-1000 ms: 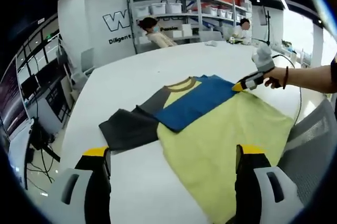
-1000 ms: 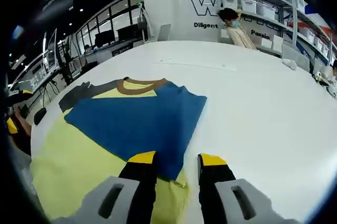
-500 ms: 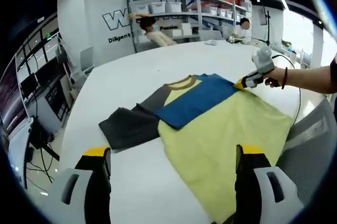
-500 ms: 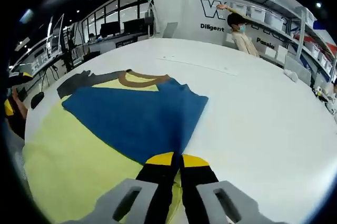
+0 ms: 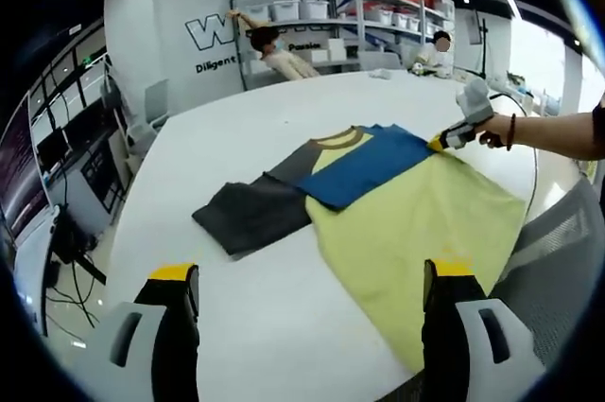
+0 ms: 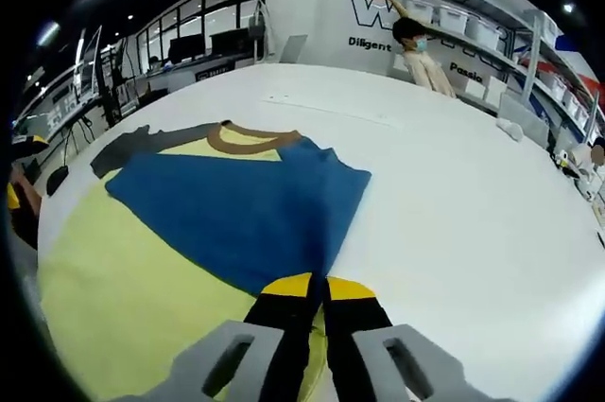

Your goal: Fold the garment on the visible template until the final outline fits inside the template.

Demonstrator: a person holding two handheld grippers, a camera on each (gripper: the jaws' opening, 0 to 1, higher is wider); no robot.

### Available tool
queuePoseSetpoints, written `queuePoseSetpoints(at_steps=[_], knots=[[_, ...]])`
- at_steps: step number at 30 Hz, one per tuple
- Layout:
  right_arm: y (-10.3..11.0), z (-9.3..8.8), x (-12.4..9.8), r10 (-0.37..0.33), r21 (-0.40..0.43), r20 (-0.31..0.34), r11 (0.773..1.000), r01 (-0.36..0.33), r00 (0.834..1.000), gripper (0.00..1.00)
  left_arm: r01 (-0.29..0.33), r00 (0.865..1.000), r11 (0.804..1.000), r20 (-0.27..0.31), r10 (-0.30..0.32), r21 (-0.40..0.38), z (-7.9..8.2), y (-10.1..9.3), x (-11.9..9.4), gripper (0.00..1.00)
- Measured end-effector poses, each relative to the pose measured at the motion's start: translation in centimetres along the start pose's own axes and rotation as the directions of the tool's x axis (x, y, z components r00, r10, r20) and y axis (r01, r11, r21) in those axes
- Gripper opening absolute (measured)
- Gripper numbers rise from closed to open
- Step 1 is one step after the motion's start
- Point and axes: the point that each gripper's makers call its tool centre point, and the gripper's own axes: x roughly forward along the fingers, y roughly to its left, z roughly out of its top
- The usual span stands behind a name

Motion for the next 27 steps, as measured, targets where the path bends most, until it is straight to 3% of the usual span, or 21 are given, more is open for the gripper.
queuePoseSetpoints(at_steps=[7, 14, 16, 17, 22, 27], knots=[[-1.7, -0.3, -0.2, -0.017, 0.036, -0.004, 0.999, 0.017, 1.0, 0.0, 0.001, 1.0, 1.0, -0.012, -0.001, 0.0, -0.2, -0.1, 0.1, 0.99], [-1.6, -0.3, -0.3, -0.014, 0.057, 0.0, 0.998, 0.014, 1.0, 0.0, -0.003, 1.0, 1.0, -0.021, 0.003, -0.009, -0.3, 0.0, 0.3, 0.98], [-1.6, -0.3, -0.4, -0.016, 0.101, 0.005, 0.995, 0.015, 1.0, 0.0, -0.003, 1.0, 1.0, -0.022, 0.003, -0.012, -0.4, 0.0, 0.4, 0.98], [-1.6, 0.1, -0.5, -0.016, 0.138, 0.04, 0.99, 0.01, 0.999, 0.02, -0.003, 1.0, 1.0, -0.025, 0.003, -0.014, -0.4, 0.0, 0.4, 0.98], [-1.2, 1.4, -1.1, -0.006, 0.239, 0.112, 0.971, -0.021, 0.994, 0.34, -0.023, 0.999, 1.0, -0.04, 0.023, -0.005, -0.7, 0.6, 0.5, 0.98], [0.0, 2.6, -2.2, 0.019, 0.236, 0.161, 0.97, -0.057, 0.987, 0.63, -0.031, 0.998, 0.999, -0.049, 0.03, -0.012, -0.9, 0.8, 0.8, 0.97]])
